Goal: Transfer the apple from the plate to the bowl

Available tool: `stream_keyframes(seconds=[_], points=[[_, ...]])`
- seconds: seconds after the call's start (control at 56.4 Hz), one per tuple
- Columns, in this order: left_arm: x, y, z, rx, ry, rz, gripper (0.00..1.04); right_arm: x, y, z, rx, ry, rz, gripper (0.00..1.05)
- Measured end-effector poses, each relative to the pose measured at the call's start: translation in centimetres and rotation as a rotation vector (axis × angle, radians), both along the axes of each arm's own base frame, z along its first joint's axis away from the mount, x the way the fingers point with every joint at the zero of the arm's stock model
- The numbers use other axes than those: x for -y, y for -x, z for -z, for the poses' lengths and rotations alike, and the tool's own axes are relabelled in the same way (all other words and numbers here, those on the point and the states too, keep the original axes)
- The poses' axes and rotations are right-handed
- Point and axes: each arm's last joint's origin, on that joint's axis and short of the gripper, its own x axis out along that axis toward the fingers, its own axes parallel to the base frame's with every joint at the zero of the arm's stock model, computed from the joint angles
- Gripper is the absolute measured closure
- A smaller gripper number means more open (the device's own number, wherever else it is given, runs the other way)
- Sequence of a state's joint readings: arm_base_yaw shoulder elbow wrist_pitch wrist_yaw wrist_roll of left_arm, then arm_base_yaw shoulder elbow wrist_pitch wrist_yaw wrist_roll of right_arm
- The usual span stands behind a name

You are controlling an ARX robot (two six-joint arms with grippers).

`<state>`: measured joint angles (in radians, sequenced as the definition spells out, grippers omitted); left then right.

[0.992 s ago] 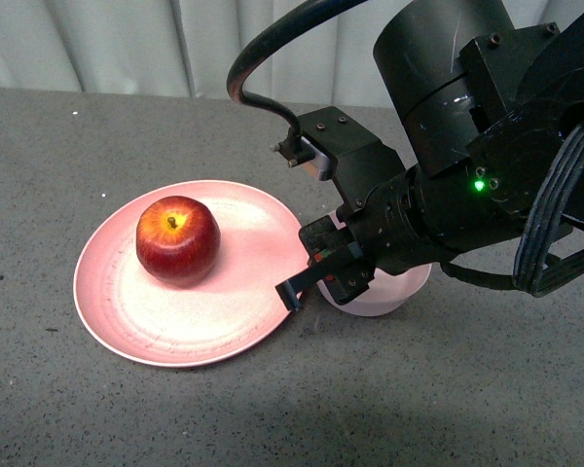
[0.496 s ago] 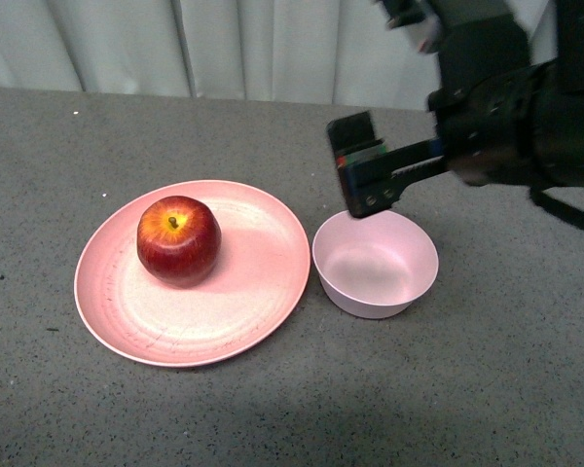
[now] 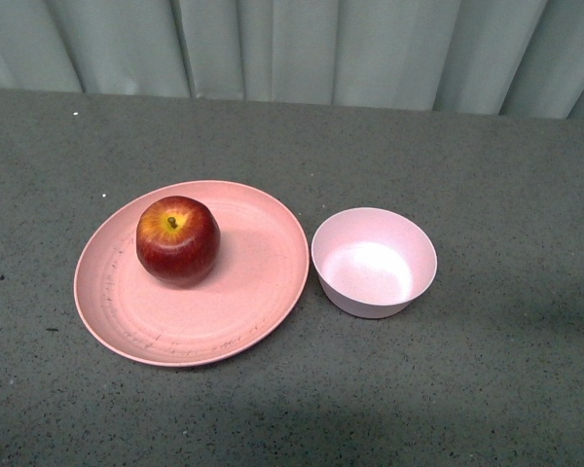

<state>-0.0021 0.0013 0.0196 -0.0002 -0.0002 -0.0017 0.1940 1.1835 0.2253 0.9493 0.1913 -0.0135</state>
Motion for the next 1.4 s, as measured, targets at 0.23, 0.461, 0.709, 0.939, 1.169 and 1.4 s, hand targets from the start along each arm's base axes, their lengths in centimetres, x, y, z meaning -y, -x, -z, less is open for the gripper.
stream_keyframes(seconds=[0.23, 0.461, 0.709, 0.939, 1.169, 1.4], points=[[0.0, 0.0, 0.0, 0.0, 0.0, 0.0, 0.07, 1.6, 2.8, 0.8, -0.005, -0.002, -0.001, 1.04], [0.0, 0.0, 0.0, 0.0, 0.0, 0.0, 0.07, 2.7, 4.8, 2.1, -0.014, -0.004, -0.023, 1.04], [0.0, 0.0, 0.0, 0.0, 0.0, 0.0, 0.07, 3.4, 6.3, 1.8, -0.005, -0.005, 0.002, 1.04], [0.0, 0.0, 0.0, 0.0, 0.0, 0.0, 0.07, 3.4, 7.2, 1.5, 0.006, -0.005, 0.002, 1.04], [0.0, 0.0, 0.0, 0.0, 0.0, 0.0, 0.07, 3.4, 8.2, 1.3, 0.015, -0.005, 0.002, 1.04], [0.0, 0.0, 0.0, 0.0, 0.0, 0.0, 0.07, 3.4, 9.0, 1.3, 0.017, -0.005, 0.002, 1.04]])
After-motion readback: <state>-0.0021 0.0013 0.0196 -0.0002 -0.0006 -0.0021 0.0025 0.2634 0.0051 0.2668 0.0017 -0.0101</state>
